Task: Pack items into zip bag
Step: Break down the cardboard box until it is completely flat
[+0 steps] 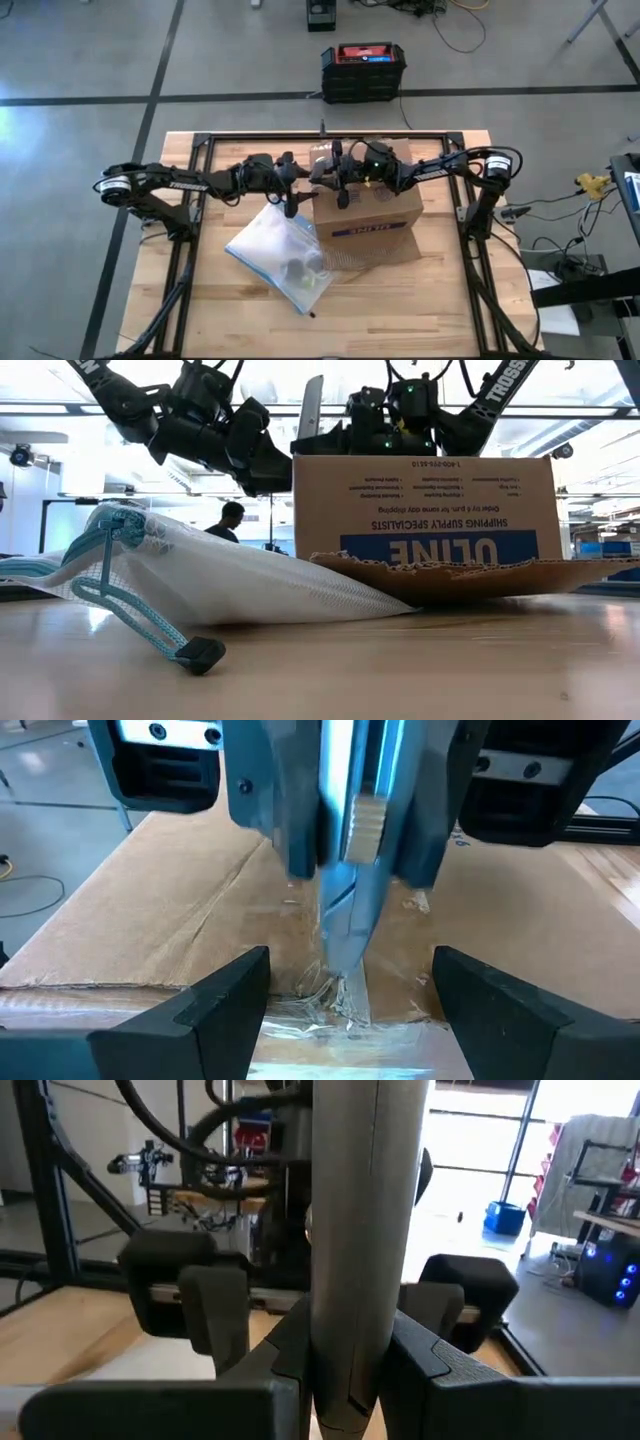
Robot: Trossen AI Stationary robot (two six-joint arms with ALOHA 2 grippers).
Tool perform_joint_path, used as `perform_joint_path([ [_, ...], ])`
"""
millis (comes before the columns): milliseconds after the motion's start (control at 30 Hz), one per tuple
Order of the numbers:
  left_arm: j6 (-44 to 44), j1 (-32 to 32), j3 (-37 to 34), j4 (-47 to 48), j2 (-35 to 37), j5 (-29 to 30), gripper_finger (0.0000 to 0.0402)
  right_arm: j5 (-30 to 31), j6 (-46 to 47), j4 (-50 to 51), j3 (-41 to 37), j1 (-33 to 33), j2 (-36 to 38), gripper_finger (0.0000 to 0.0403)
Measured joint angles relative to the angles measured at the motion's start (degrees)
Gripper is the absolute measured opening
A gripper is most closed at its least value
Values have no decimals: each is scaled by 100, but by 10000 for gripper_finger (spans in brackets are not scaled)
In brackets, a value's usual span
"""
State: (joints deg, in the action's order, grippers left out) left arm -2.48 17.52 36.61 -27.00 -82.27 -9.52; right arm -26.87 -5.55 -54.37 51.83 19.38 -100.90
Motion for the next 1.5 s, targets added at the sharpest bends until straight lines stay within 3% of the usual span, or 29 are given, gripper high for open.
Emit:
perform_joint_path([
  [300, 0, -5, 7, 117, 1, 85, 273, 255, 2, 826, -112, 0, 352, 56],
  [800, -3, 4, -30, 251, 12, 180, 273, 1339, -312, 2816, -860, -15, 2103, 56],
  [1300, -43, 15, -26, 259, 6, 258, 273, 1851, -364, 4084, -1573, 0, 3603, 55],
  [1500, -179, 15, -132, 1086, -67, 497, 273, 2415, -460, 4887, -1588, -1, 4080, 55],
])
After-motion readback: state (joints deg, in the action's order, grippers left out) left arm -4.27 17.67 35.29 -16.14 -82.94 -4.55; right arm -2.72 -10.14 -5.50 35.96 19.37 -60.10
